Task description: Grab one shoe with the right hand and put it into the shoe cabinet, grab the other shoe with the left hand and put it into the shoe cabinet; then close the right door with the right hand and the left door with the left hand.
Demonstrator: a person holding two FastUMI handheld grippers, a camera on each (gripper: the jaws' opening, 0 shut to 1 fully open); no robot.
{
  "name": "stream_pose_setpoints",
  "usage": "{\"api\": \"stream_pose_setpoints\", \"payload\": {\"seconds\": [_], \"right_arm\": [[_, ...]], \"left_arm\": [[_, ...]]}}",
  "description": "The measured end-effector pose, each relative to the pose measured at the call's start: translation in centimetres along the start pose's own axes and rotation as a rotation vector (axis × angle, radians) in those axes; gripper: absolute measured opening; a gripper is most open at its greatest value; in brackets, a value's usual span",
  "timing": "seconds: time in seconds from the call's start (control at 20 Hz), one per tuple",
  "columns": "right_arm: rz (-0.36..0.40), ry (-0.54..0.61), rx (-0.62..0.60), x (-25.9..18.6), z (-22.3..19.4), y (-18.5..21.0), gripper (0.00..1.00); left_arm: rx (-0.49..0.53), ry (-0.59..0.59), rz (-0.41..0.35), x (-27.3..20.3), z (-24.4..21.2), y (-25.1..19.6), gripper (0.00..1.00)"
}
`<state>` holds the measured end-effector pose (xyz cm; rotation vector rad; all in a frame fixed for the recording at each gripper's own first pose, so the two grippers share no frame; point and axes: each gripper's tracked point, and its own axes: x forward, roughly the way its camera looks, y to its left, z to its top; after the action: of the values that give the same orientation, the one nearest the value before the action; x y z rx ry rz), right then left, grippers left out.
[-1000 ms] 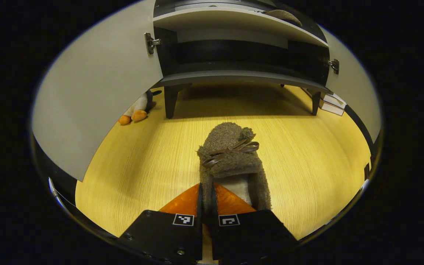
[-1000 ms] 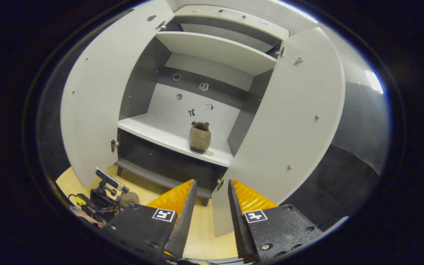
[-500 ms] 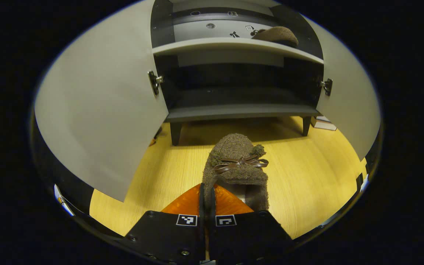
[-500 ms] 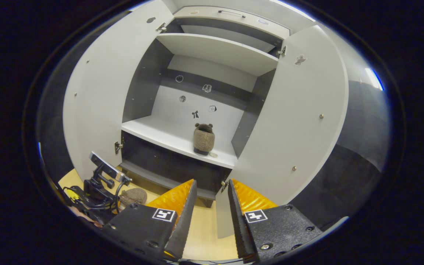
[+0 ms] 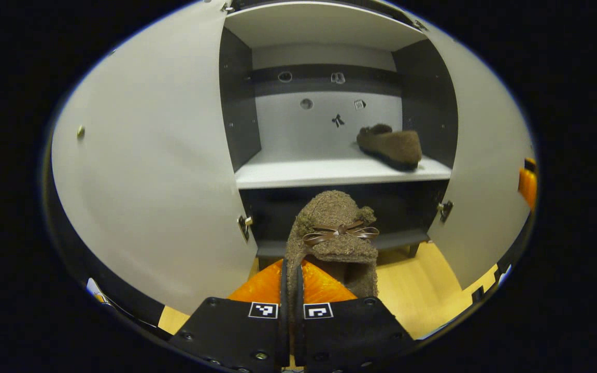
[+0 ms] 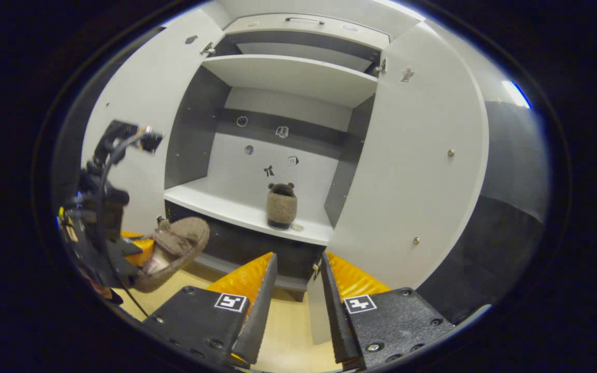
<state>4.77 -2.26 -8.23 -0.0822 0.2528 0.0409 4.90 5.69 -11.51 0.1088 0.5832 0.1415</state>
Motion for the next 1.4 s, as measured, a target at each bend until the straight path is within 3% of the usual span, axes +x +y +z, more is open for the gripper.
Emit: {"api": "stream_pose_setpoints", "payload": {"seconds": [0.05,0.15,0.2,0.3,0.5,0.8,1.0,1.05,1.1,1.15,1.2,1.25,1.3,1.4], "right_arm": [[0.001,-0.007,0.014,0.3,0.3,-0.1,0.55],[0.017,-0.010,0.030,0.9,0.5,0.0,0.60],[0.022,-0.021,0.033,1.2,0.9,-0.1,0.55],[0.019,-0.041,0.029,1.6,1.5,-0.5,0.55],[0.021,-0.046,0.026,2.3,1.8,-1.0,0.55],[-0.001,-0.029,0.000,2.9,1.8,-2.1,0.55],[-0.017,-0.027,0.004,3.2,2.1,-2.6,0.55],[-0.017,-0.026,0.003,3.3,2.1,-2.6,0.55],[-0.018,-0.026,0.003,3.3,2.1,-2.7,0.55],[-0.019,-0.027,0.004,3.3,2.1,-2.8,0.55],[-0.020,-0.030,0.007,3.3,2.2,-2.8,0.55],[-0.022,-0.036,0.013,3.4,2.4,-2.9,0.55],[-0.022,-0.042,0.019,3.3,2.6,-3.0,0.50],[-0.024,-0.058,0.031,3.3,3.1,-3.2,0.55]], "left_arm": [[-0.006,-0.018,0.004,0.0,2.1,-0.1,0.04],[-0.025,-0.013,0.020,0.8,5.3,-0.1,0.04],[-0.046,-0.006,0.016,1.5,6.8,-0.2,0.04],[-0.074,-0.011,0.017,2.9,9.8,-0.5,0.04],[-0.036,-0.054,0.095,9.1,15.2,0.9,0.04],[-0.066,0.068,0.111,20.3,14.8,-0.5,0.04],[-0.070,0.019,0.075,22.1,15.9,-1.7,0.08],[-0.080,-0.004,0.069,22.2,16.4,-2.0,0.01],[-0.087,-0.009,0.075,21.9,16.5,-2.1,0.34],[-0.091,-0.020,0.099,21.4,16.3,-1.3,0.56],[-0.102,-0.043,0.097,21.2,16.5,-1.2,0.67],[-0.111,-0.046,0.082,20.6,16.4,-1.6,0.59],[-0.101,-0.076,0.065,19.6,16.6,-1.9,0.59],[-0.087,-0.179,-0.025,17.5,17.7,-3.2,0.64]]}}
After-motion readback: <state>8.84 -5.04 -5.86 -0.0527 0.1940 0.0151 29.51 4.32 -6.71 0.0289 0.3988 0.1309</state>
